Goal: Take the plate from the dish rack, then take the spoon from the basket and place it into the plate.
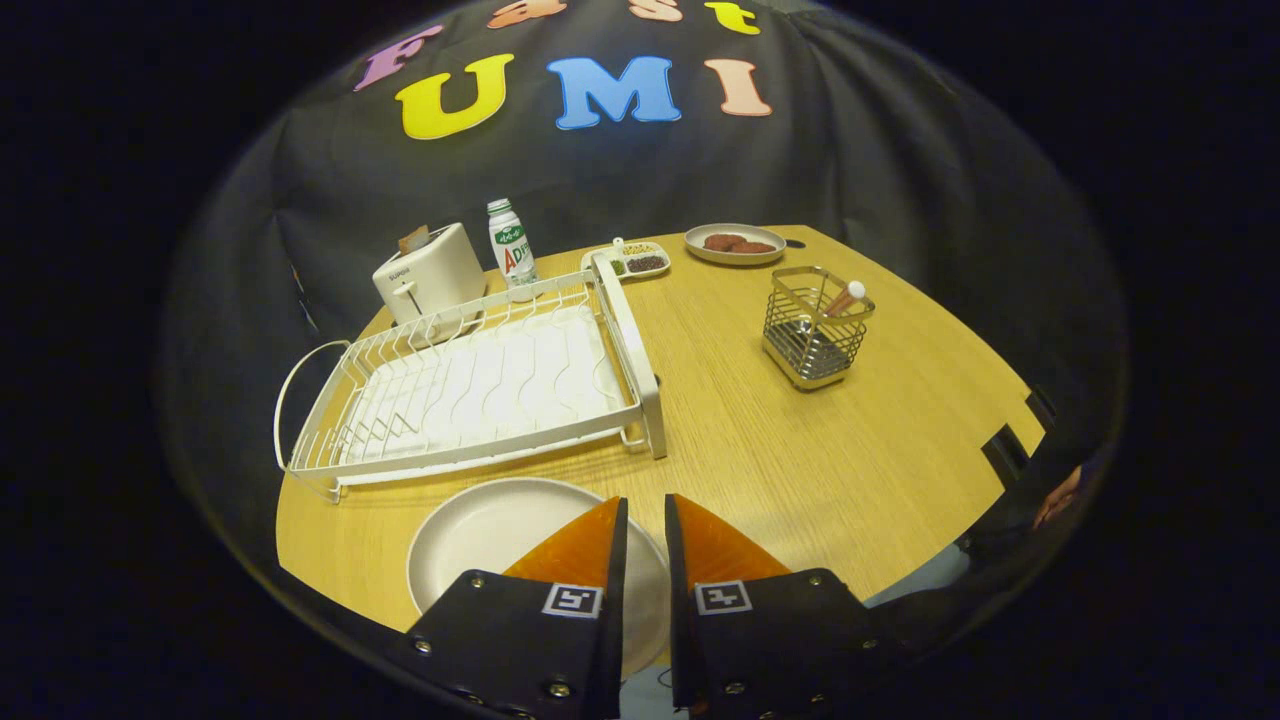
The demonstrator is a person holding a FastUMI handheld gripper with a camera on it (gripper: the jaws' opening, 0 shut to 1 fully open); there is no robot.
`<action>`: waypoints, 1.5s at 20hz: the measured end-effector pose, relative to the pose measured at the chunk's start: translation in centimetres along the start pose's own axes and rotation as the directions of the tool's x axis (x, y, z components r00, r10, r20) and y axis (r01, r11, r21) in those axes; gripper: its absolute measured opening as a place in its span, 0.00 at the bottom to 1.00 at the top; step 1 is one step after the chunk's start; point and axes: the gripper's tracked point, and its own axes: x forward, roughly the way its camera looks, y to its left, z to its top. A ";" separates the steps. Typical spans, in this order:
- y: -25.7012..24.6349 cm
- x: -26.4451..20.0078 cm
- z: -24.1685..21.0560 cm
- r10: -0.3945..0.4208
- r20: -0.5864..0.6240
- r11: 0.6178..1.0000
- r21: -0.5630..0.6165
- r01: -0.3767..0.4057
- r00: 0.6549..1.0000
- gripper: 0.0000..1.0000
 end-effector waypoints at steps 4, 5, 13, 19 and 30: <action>-2.3 -0.5 4.3 -0.067 0.090 0.997 -0.040 0.071 0.994 0.20; -2.9 -0.5 5.3 -0.082 0.105 0.996 -0.038 0.086 0.991 0.19; -9.7 0.9 9.8 -0.246 0.151 0.969 0.003 0.248 0.957 0.22; -14.0 3.1 11.5 -0.330 0.131 0.944 0.060 0.325 0.935 0.30; -14.8 7.4 11.6 -0.293 0.084 0.956 0.013 0.293 0.952 0.08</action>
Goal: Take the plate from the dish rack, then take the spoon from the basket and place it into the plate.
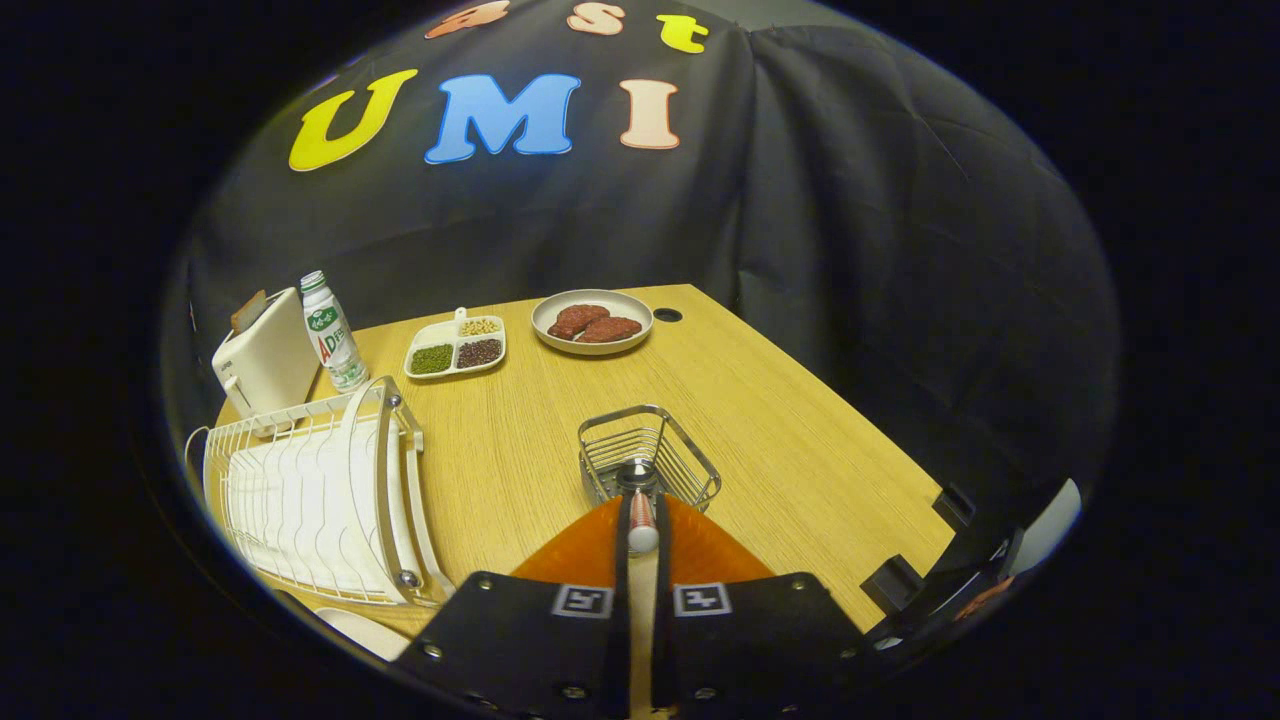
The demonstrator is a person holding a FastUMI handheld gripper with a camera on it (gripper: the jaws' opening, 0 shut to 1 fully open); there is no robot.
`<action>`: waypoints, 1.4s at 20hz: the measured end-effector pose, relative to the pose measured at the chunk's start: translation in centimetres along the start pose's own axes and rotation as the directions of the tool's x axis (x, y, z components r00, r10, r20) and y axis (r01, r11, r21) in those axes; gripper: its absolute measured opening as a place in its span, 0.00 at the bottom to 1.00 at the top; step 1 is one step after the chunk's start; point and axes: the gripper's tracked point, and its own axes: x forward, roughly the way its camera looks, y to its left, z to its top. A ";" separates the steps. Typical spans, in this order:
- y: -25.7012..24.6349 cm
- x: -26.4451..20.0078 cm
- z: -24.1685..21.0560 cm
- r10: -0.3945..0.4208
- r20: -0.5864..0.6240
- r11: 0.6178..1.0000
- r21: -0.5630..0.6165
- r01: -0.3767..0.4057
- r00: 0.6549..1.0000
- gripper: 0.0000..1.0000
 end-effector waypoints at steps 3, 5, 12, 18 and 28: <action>0.1 -0.6 0.3 -0.014 0.006 0.999 -0.030 0.014 1.000 0.07; -0.1 -1.4 0.7 -0.017 0.022 0.999 -0.034 0.018 1.000 0.07; -0.1 -5.8 3.2 -0.013 0.104 0.997 -0.075 0.021 0.994 0.07; 1.9 -11.8 4.5 0.063 0.188 0.990 -0.133 -0.038 0.980 0.07; 10.3 -23.1 0.7 0.387 0.211 0.893 -0.330 -0.308 0.897 0.07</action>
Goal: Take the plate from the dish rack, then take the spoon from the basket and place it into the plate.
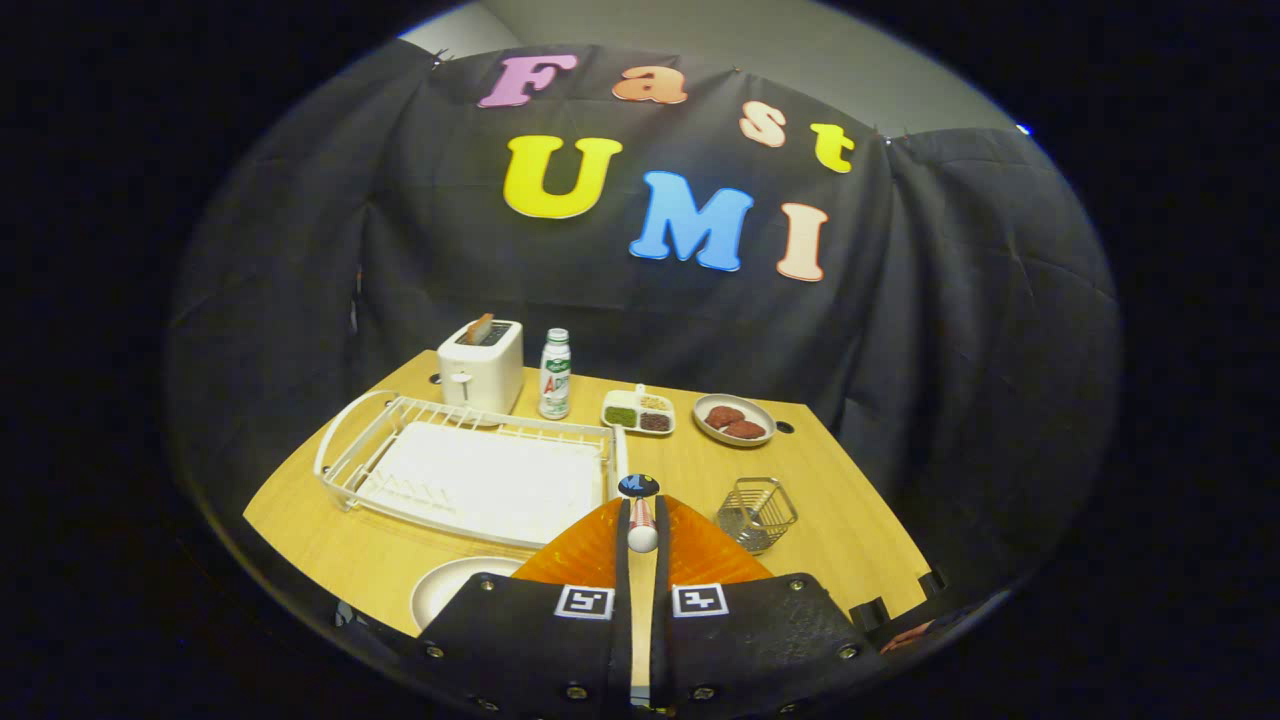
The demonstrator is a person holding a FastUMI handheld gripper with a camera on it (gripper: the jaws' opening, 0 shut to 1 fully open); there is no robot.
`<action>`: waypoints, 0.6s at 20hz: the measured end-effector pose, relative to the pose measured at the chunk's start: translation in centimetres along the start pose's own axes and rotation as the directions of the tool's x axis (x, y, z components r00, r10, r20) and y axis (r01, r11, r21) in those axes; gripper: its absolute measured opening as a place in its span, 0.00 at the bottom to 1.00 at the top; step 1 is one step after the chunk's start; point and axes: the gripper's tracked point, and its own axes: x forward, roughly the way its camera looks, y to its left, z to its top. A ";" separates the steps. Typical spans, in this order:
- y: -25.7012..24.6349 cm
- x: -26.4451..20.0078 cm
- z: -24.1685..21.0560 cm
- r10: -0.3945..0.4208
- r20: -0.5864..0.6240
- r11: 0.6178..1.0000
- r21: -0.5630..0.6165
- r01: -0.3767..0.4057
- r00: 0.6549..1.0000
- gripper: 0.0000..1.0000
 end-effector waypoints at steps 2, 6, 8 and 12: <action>2.4 -1.5 -1.2 0.073 -0.008 0.997 -0.037 -0.073 0.997 0.07; 6.1 -3.6 -4.3 0.185 -0.047 0.978 -0.086 -0.188 0.982 0.07; 7.4 -4.1 -6.0 0.220 -0.077 0.969 -0.094 -0.227 0.972 0.07; 9.4 -3.8 -9.0 0.266 -0.134 0.956 -0.091 -0.279 0.955 0.07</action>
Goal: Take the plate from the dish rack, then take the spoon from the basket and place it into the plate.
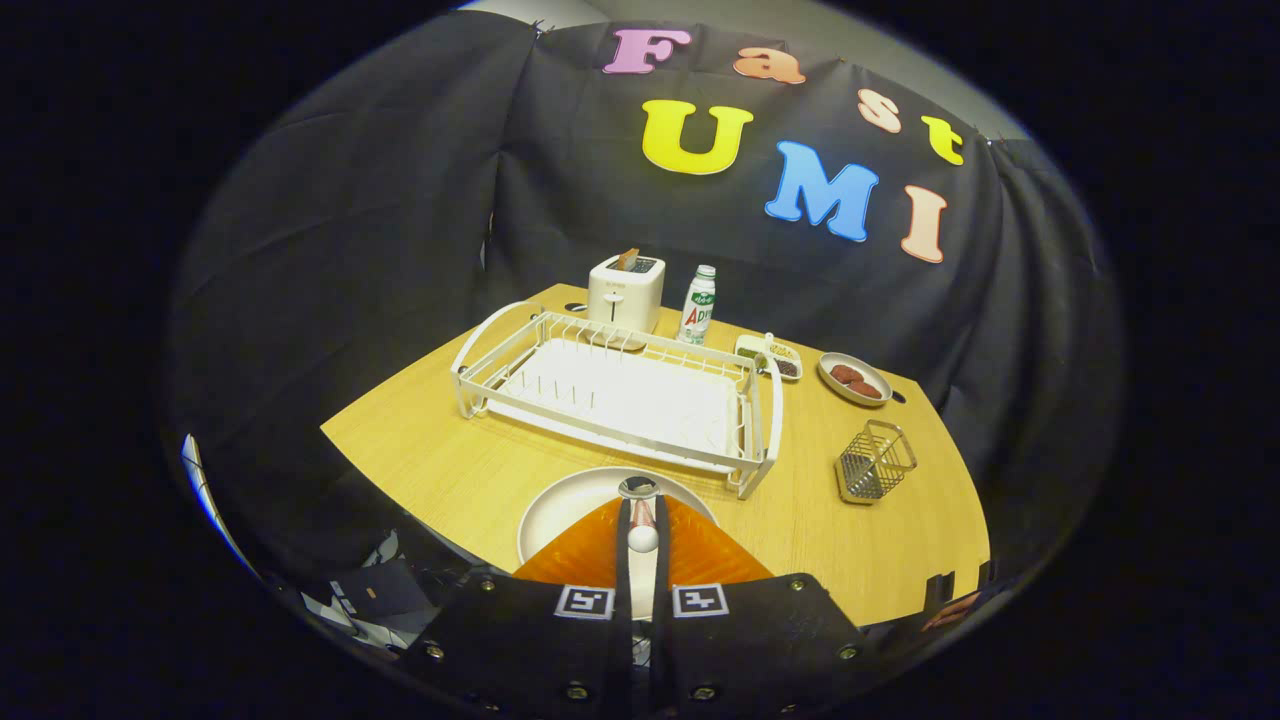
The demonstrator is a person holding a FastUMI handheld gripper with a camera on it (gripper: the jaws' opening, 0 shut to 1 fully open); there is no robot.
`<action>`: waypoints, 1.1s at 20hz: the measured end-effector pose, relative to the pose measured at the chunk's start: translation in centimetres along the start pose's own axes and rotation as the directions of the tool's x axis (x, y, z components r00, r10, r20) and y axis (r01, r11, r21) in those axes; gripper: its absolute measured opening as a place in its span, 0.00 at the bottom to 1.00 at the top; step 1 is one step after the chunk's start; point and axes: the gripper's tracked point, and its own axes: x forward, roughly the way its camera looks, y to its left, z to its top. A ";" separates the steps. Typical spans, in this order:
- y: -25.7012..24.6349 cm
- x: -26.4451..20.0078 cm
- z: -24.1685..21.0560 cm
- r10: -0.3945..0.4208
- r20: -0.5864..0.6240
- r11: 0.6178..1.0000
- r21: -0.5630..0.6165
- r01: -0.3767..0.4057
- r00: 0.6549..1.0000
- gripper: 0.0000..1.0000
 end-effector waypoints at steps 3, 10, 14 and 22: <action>0.7 1.1 -1.0 0.015 -0.024 1.000 -0.003 -0.015 1.000 0.07; 0.4 3.2 -1.3 -0.001 -0.031 1.000 0.018 0.001 1.000 0.07; 1.0 4.3 -2.1 0.015 -0.049 1.000 0.014 -0.014 0.999 0.07; 1.5 4.3 -2.2 0.038 -0.049 0.999 -0.015 -0.039 0.998 0.26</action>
